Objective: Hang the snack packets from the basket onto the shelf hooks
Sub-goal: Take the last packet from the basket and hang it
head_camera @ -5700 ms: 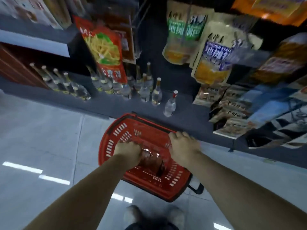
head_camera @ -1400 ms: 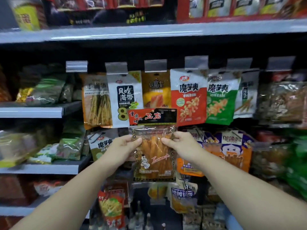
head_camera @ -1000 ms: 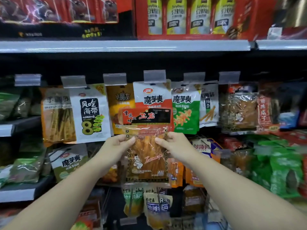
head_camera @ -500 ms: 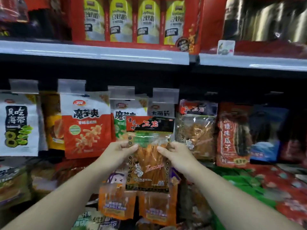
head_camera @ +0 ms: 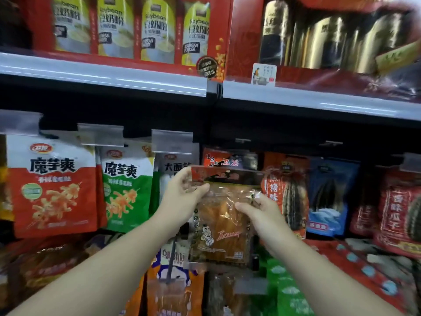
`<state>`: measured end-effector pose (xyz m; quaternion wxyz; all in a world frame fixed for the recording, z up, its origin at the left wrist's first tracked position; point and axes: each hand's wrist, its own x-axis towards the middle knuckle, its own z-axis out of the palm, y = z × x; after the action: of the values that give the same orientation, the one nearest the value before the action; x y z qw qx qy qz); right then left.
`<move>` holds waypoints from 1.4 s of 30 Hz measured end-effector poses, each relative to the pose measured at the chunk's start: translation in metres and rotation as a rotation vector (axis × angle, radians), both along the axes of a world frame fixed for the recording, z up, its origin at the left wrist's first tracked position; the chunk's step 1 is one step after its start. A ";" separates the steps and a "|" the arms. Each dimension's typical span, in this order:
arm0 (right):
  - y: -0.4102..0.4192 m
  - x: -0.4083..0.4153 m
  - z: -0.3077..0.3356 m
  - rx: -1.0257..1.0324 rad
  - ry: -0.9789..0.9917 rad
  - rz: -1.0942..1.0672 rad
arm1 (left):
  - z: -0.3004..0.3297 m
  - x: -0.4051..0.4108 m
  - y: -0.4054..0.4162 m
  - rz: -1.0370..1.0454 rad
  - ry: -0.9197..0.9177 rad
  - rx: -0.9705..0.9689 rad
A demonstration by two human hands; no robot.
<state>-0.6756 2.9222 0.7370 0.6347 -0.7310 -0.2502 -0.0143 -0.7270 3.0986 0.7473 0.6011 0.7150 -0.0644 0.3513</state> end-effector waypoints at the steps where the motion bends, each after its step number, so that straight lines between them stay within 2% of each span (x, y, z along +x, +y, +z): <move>1: -0.001 0.002 0.006 0.045 0.004 -0.011 | 0.003 0.005 -0.004 -0.010 -0.011 -0.031; 5: 0.004 0.009 0.028 0.201 -0.014 -0.090 | 0.020 0.021 -0.017 -0.010 0.005 -0.128; 11: 0.010 0.021 0.040 0.291 0.042 -0.188 | 0.031 0.040 -0.015 -0.010 0.062 -0.119; 31: 0.019 0.048 0.040 0.203 0.061 -0.214 | 0.018 0.080 -0.001 0.059 0.107 -0.151; 42: 0.033 0.083 0.037 0.125 0.008 -0.266 | 0.019 0.106 0.011 0.178 0.141 -0.056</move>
<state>-0.5926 2.9556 0.7738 0.6726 -0.7167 -0.1474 -0.1108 -0.6213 3.1098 0.7659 0.5904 0.7237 0.0514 0.3537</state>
